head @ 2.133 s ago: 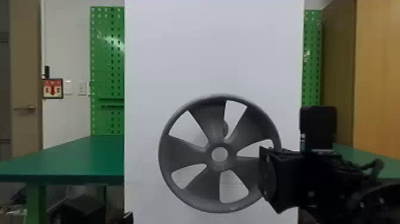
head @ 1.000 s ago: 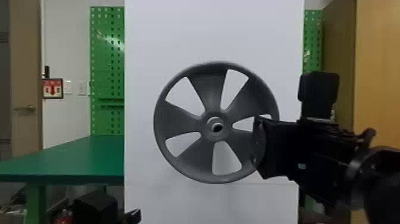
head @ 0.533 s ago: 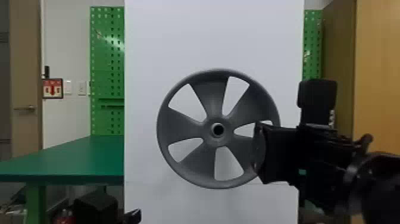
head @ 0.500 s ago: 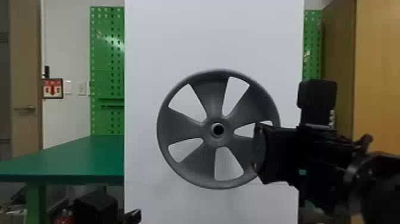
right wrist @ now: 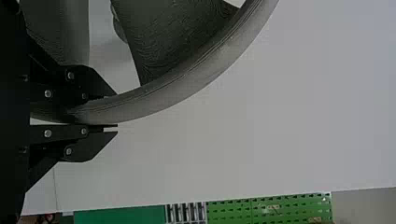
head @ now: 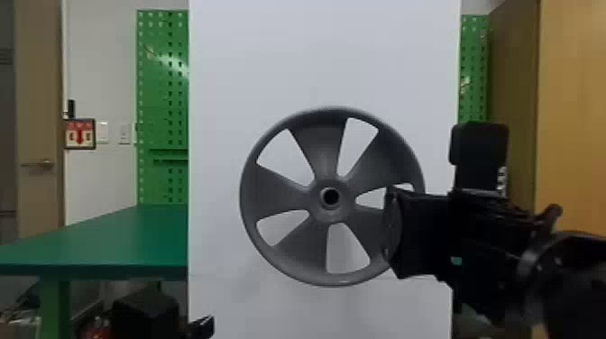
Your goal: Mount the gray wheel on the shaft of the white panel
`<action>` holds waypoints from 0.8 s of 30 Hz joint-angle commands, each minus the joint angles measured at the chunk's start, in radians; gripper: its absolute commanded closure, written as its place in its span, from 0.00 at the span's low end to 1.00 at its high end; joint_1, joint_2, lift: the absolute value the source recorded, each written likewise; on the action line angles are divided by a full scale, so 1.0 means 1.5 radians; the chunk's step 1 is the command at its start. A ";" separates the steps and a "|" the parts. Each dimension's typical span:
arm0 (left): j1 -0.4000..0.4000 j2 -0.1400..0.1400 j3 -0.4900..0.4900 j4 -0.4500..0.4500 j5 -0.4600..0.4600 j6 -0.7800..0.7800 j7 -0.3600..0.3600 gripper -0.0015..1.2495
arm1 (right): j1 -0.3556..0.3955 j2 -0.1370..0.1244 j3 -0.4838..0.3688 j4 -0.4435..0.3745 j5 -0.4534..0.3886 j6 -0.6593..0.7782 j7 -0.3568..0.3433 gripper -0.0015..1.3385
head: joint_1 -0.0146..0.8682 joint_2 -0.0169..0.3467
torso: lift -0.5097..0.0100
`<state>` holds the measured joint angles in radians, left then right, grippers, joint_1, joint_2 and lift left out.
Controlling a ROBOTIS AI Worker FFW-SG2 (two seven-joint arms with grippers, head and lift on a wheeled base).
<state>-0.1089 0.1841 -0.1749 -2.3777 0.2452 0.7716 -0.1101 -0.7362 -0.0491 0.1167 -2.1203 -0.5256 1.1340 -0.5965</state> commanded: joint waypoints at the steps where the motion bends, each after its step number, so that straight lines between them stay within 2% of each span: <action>1: 0.000 0.000 0.000 0.000 0.000 0.000 0.001 0.10 | 0.000 0.000 0.000 0.001 0.002 0.000 0.000 0.96 | 0.06 0.15 | 0.04; 10: -0.001 0.001 0.000 0.000 0.000 0.000 0.001 0.10 | -0.005 -0.001 0.002 0.016 0.008 -0.004 0.000 0.96 | 0.06 0.15 | 0.04; 24: -0.006 0.004 -0.004 0.001 0.000 0.000 0.001 0.10 | -0.030 -0.006 0.008 0.075 0.010 -0.041 0.001 0.96 | 0.06 0.15 | 0.04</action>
<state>-0.1154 0.1886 -0.1781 -2.3762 0.2454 0.7721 -0.1088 -0.7708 -0.0560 0.1328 -2.0283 -0.5113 1.0802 -0.5952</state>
